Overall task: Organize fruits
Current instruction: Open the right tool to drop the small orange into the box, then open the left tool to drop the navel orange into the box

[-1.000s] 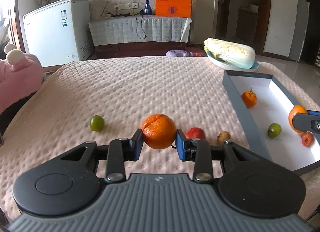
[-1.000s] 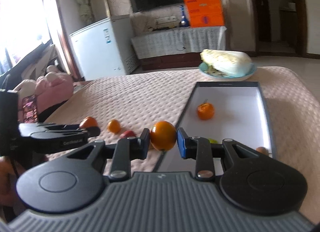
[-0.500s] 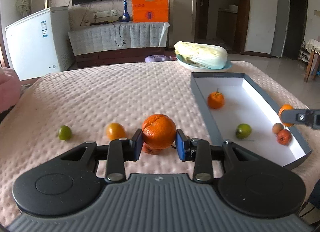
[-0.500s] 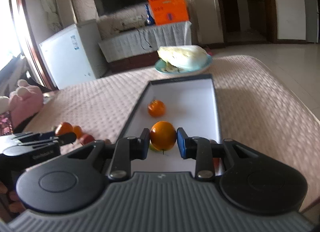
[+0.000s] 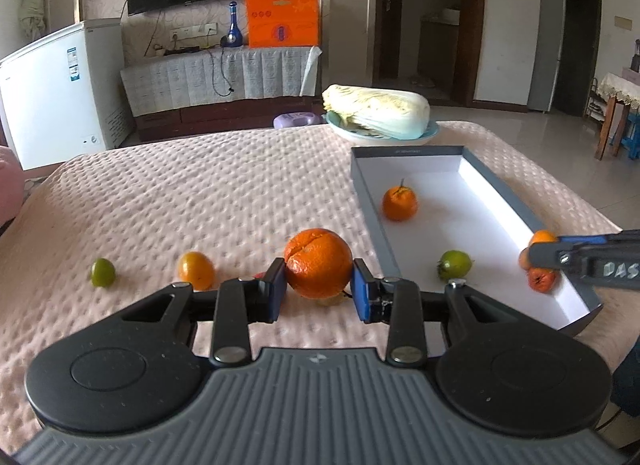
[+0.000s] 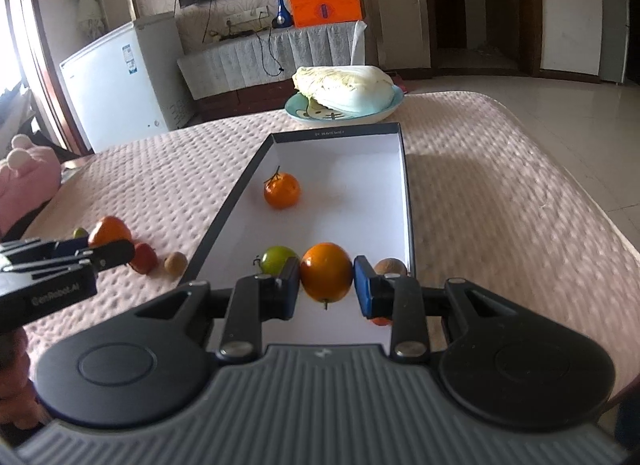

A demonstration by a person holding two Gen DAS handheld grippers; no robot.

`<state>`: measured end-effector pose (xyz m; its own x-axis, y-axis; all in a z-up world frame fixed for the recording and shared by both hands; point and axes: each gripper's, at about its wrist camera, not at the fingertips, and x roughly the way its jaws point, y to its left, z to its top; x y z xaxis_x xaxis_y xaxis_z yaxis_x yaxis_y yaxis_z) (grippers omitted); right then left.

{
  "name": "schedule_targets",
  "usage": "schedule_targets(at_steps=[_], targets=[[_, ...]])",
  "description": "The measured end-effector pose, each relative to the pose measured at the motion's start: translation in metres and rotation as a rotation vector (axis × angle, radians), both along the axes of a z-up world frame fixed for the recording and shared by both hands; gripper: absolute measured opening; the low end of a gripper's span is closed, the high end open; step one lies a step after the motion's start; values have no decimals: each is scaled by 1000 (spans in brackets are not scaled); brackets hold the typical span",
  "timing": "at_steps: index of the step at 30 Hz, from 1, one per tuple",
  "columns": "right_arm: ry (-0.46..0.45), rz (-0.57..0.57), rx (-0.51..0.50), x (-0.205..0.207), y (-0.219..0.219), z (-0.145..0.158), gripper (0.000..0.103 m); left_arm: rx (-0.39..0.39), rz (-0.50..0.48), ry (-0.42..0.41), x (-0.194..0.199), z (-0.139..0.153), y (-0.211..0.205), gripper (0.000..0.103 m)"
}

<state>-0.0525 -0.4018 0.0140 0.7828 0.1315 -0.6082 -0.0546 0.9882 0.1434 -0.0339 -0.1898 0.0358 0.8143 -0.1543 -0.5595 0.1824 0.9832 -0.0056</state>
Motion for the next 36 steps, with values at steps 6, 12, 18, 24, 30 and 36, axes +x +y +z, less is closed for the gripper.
schedule_targets(at_steps=[6, 12, 18, 24, 30, 36], targets=[[20, -35, -26, 7, -1, -5, 33, -18, -34, -17, 0, 4, -10, 40], [-21, -42, -23, 3, 1, 1, 52, -14, -73, -36, 1, 5, -26, 40], [-38, -17, -22, 0, 4, 5, 53, -22, -111, -64, 10, 7, -44, 40], [-38, -38, -75, -2, 0, 6, 53, -43, -142, -60, 27, 4, -65, 40], [-56, -118, -139, -7, -13, 10, 53, -51, -171, -34, 44, -6, -92, 40], [-44, -170, -105, -10, -34, 10, 53, -57, -191, -9, 63, -18, -115, 40]])
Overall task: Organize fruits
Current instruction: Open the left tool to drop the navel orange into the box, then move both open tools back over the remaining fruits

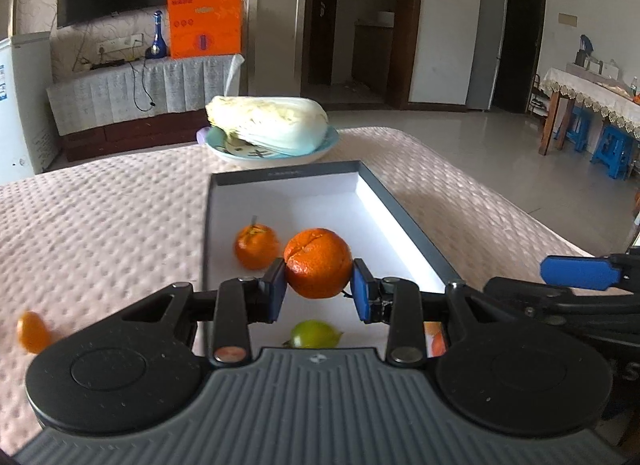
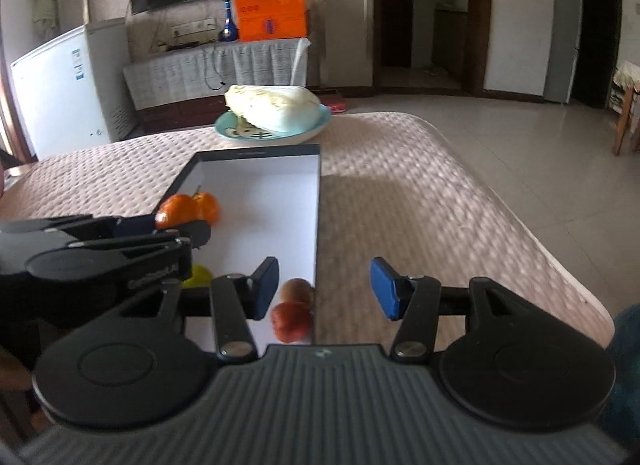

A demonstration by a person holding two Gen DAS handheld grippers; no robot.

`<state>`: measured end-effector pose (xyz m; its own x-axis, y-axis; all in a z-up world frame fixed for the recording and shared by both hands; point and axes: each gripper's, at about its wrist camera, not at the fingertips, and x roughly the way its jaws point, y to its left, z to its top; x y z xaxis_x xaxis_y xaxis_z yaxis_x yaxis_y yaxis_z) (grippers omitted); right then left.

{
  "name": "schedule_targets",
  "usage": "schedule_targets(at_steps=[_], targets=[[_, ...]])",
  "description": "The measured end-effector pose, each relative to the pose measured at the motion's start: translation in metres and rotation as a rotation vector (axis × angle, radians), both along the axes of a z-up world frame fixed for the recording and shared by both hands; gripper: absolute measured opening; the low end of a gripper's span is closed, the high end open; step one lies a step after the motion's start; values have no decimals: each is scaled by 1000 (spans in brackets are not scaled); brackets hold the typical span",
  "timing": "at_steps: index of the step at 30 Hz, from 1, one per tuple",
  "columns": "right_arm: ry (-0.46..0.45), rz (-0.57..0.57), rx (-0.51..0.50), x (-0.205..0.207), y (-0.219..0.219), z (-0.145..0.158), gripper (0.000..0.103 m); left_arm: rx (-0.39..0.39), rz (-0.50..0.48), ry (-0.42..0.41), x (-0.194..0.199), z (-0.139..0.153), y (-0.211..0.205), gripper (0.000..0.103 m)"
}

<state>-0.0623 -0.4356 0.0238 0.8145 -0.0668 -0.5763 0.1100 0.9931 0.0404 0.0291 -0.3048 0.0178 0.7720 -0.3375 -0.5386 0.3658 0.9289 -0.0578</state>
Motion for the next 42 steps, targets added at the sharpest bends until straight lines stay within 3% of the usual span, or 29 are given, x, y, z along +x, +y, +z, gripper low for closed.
schedule_targets(at_steps=[11, 16, 17, 25, 32, 42], targets=[[-10, 1, 7, -4, -2, 1, 53, 24, 5, 31, 13, -12, -19, 42], [-9, 0, 0, -4, 1, 0, 53, 22, 24, -16, 10, -8, -14, 66], [-12, -3, -3, -4, 1, 1, 53, 18, 31, -20, 10, -7, -12, 67], [-33, -33, -4, -5, 9, 2, 53, -65, 25, -35, 1, 11, 18, 67], [-51, -6, -13, 0, 30, 2, 53, -91, 35, -50, -9, 23, 49, 67], [-113, 77, 11, -2, 72, 8, 53, -62, 149, -87, -31, 41, 118, 65]])
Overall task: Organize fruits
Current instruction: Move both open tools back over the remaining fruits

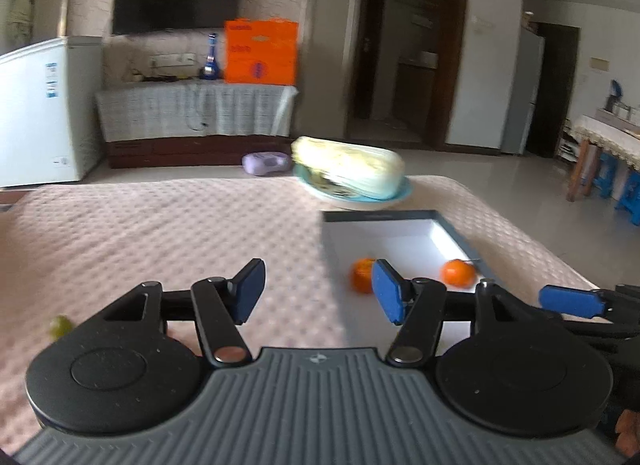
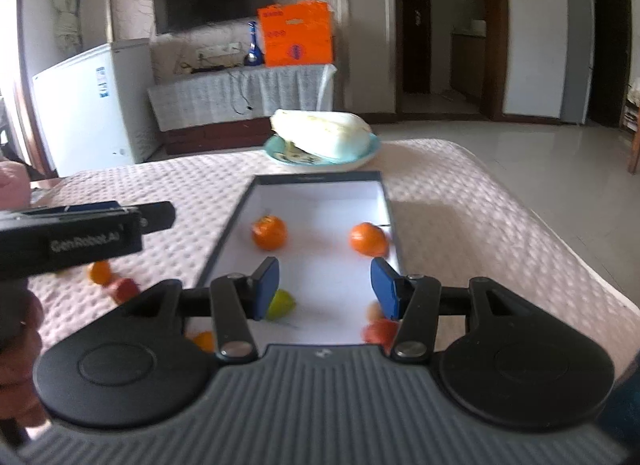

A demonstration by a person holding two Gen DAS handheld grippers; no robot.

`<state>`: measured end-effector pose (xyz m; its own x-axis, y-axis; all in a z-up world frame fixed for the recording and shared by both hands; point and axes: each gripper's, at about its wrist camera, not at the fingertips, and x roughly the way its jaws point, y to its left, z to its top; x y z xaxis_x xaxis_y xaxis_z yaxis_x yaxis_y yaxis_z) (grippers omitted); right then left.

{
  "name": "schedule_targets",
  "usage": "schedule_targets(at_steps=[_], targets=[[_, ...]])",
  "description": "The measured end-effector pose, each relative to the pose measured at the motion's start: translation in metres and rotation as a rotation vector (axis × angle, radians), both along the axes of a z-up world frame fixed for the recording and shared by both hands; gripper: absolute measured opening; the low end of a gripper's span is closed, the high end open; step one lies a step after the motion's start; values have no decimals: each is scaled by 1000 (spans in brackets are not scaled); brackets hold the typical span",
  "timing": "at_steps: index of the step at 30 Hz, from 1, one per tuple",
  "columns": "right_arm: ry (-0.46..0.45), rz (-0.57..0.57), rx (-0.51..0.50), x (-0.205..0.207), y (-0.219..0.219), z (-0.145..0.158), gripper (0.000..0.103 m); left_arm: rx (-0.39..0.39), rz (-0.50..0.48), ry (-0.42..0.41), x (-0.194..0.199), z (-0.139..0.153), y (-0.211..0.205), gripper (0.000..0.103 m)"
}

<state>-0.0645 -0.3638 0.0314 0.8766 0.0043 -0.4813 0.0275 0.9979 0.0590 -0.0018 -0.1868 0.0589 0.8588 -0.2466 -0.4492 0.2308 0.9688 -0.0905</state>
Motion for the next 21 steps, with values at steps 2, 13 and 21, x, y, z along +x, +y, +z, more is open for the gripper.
schedule_targets(at_steps=[2, 13, 21], targets=[[-17, 43, 15, 0, 12, 1, 53, -6, 23, 2, -2, 3, 18, 65], [39, 293, -22, 17, 98, -15, 52, 7, 176, 42, -2, 1, 109, 65], [106, 285, -87, 38, 122, -31, 47, -1, 187, 70, -3, -6, 142, 65]])
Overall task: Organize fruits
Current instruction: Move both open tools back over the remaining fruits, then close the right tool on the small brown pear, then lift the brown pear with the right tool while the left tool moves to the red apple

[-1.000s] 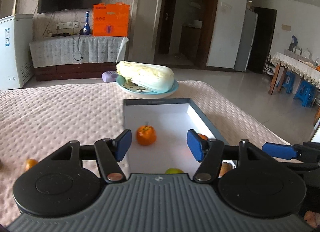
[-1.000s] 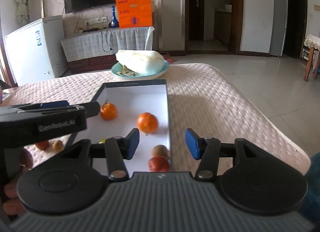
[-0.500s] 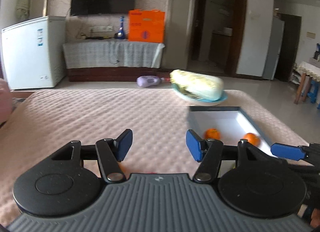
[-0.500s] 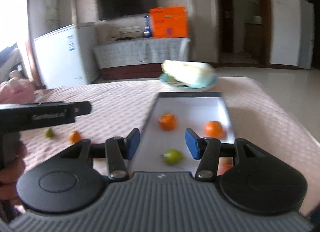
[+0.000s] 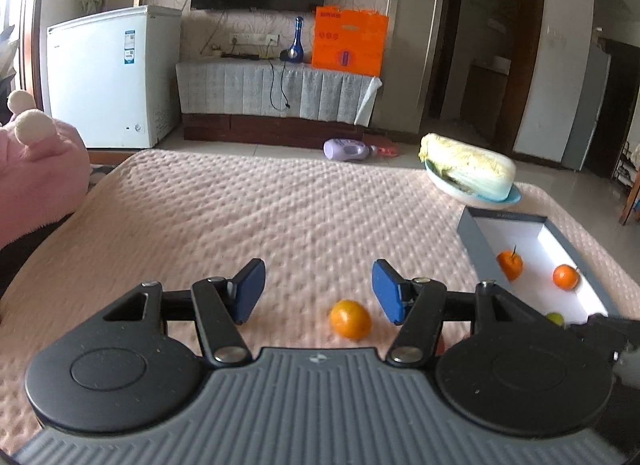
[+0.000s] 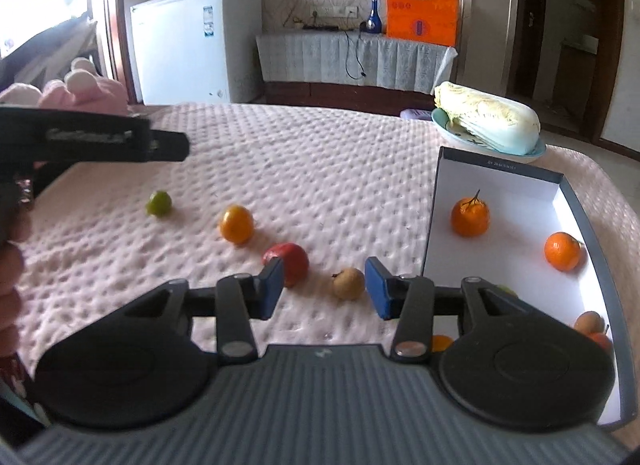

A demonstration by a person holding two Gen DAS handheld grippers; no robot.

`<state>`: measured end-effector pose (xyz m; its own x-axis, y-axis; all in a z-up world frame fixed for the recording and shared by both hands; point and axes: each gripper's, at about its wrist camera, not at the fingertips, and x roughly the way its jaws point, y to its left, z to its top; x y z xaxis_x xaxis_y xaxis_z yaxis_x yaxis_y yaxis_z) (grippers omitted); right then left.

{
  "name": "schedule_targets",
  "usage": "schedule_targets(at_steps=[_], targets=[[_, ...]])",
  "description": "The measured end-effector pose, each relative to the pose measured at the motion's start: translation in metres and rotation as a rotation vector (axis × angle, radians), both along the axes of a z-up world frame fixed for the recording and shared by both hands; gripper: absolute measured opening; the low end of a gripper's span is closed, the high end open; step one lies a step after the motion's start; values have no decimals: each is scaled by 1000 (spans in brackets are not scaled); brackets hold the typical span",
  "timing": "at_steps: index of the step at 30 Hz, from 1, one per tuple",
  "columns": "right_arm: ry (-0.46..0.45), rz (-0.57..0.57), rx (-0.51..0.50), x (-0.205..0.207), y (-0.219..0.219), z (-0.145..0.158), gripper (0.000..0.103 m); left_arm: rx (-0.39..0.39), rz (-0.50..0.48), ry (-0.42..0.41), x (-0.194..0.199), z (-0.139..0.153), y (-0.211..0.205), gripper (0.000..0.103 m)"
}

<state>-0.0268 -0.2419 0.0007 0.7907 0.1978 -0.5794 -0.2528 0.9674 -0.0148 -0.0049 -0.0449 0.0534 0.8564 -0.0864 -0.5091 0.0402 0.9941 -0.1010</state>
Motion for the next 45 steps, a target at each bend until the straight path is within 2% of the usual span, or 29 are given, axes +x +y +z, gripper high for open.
schedule_targets(at_steps=[3, 5, 10, 14, 19, 34, 39, 42, 45], targets=[[19, -17, -9, 8, -1, -5, 46, 35, -8, -8, 2, -1, -2, 65], [31, -20, -13, 13, -1, -7, 40, 24, -13, -18, 2, 2, -1, 65], [55, -47, -32, 21, -1, -12, 40, 1, -48, -44, 1, 8, -5, 65], [56, -52, -50, 25, -1, -14, 39, 5, -64, -25, 5, 4, -11, 65], [70, -55, -80, 29, 2, -18, 36, 52, -81, -4, 5, -2, -22, 65], [105, -20, -145, 35, 17, -29, 32, 45, -91, 17, 8, -8, -20, 65], [114, -15, -128, 36, 15, -30, 22, 55, -94, 24, 10, -11, -23, 65], [120, -10, -119, 36, 14, -30, 22, 65, -102, 24, 10, -13, -24, 65], [123, -1, -70, 34, 9, -25, 22, 76, -108, 28, 10, -16, -27, 65]])
